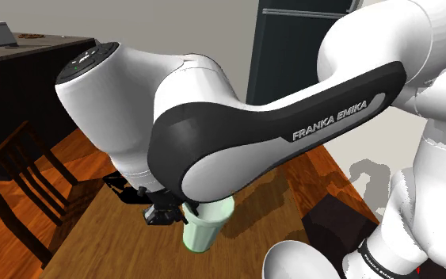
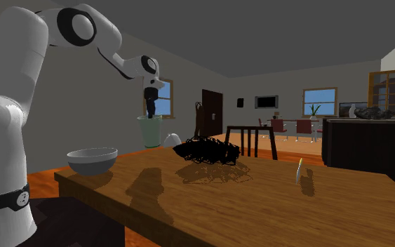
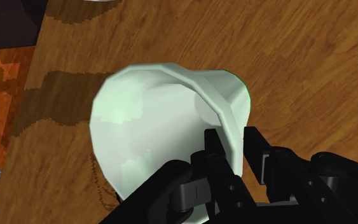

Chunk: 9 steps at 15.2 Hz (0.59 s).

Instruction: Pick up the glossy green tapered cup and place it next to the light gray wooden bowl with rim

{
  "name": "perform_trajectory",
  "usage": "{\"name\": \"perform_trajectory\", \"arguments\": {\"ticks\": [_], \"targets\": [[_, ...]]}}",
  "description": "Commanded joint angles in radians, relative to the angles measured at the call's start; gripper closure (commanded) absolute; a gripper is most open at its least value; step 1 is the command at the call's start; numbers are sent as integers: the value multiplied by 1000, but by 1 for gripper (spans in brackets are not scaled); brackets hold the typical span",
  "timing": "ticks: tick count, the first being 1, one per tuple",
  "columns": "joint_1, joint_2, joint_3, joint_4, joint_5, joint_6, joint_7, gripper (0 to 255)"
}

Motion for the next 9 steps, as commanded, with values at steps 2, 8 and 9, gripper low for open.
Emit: {"name": "perform_trajectory", "arguments": {"ticks": [2,8,9], "targets": [[-1,6,-1,-31,-4,37,9,255],[-3,22,-5,-93,-14,109,26,255],[-3,25,-6,-102,-16,121,29,255]]}}
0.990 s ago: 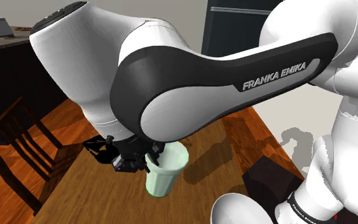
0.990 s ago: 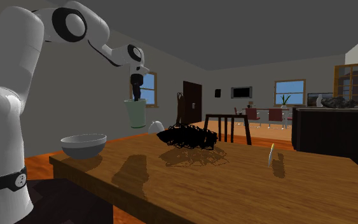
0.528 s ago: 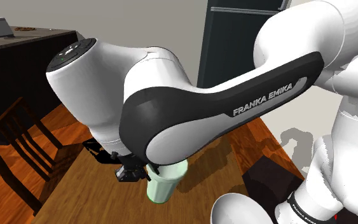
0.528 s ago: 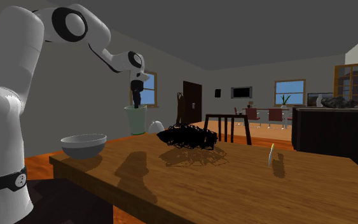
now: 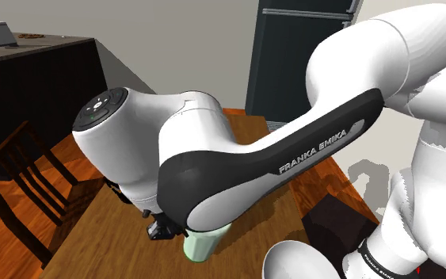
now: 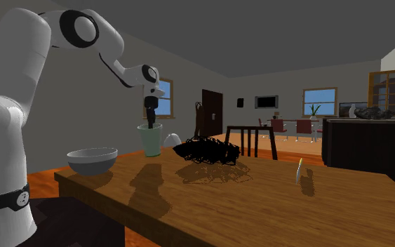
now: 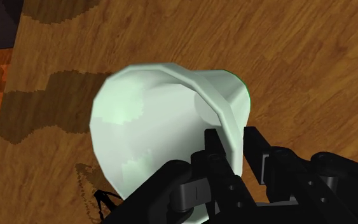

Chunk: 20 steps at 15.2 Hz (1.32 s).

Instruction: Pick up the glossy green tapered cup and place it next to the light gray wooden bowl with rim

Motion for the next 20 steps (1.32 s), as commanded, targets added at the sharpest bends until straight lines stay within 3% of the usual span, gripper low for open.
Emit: {"name": "perform_trajectory", "arguments": {"ticks": [1,7,15,16,20], "targets": [[0,6,-2,-19,-4,25,6,255],[1,33,-8,-70,-22,97,27,255],[0,34,-6,-70,-22,96,27,255],[0,33,-6,-66,-22,92,26,0],[-1,31,-6,-66,-20,90,25,0]]}}
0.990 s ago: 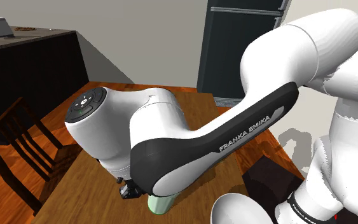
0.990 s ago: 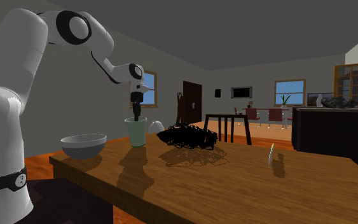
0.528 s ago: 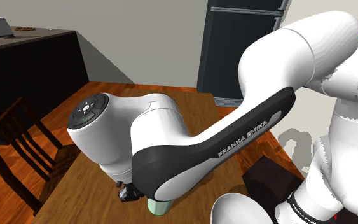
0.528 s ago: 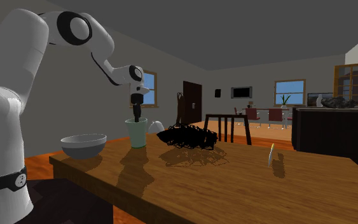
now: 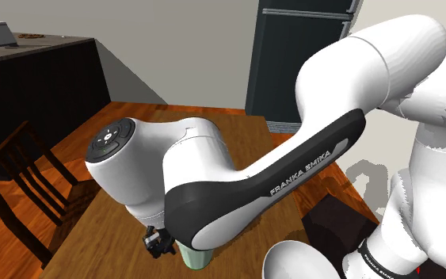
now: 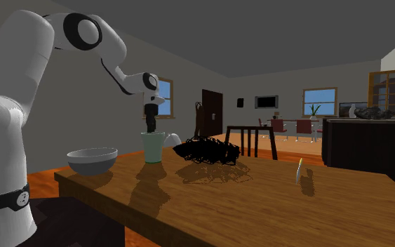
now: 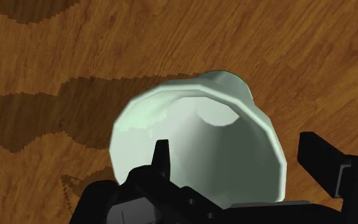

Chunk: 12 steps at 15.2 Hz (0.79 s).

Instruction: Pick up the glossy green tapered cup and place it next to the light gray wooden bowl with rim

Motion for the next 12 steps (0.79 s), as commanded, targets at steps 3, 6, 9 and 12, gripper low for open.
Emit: {"name": "perform_trajectory", "arguments": {"ticks": [3,6,9,12], "targets": [[12,4,5,63,4,-60,-3,0],[25,11,9,129,6,-120,-6,0],[25,11,9,129,6,-120,-6,0],[25,11,9,129,6,-120,-6,0]]}}
